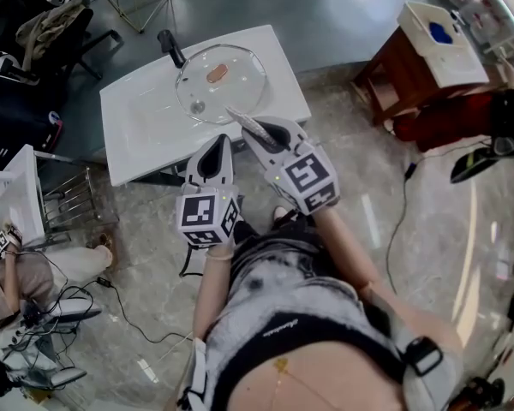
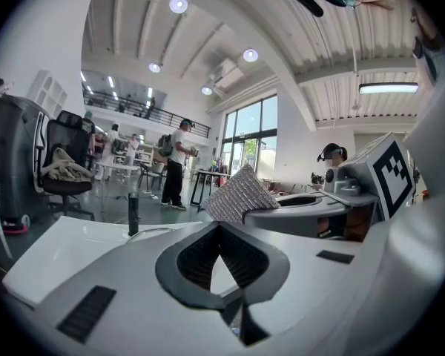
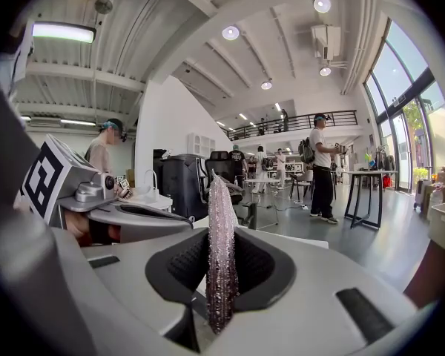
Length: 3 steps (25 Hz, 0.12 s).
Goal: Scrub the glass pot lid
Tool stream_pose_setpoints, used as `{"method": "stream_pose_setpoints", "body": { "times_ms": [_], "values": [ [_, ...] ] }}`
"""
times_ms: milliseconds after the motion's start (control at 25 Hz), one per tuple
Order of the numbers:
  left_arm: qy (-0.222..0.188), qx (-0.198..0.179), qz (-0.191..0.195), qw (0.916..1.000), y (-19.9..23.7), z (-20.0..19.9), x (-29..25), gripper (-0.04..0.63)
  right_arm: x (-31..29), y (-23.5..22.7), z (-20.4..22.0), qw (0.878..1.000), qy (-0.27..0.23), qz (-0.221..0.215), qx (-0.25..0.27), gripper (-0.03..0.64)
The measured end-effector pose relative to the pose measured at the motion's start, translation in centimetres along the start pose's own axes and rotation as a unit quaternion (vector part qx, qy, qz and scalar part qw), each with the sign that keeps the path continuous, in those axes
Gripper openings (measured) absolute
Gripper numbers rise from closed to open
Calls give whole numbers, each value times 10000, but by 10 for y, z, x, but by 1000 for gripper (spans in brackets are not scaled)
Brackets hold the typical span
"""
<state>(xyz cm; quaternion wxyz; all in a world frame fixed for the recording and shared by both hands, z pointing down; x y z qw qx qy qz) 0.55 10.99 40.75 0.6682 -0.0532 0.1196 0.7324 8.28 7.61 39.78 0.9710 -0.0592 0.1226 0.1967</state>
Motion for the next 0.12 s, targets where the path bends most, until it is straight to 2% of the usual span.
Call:
{"method": "stream_pose_setpoints", "body": {
  "times_ms": [120],
  "values": [
    [-3,-2,-6,10000,1,-1,-1,-7,-1,-2,-1,10000,4,-5,10,74]
  ]
}}
Point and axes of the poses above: the fingertips, and each gripper's own axes: x backward along the fingers, y to its left, z out of its underside, the point moved 4 cm from there along x, backward along the fingers, and after that the axes turned 10 degrees about -z, right-handed, at the moved point
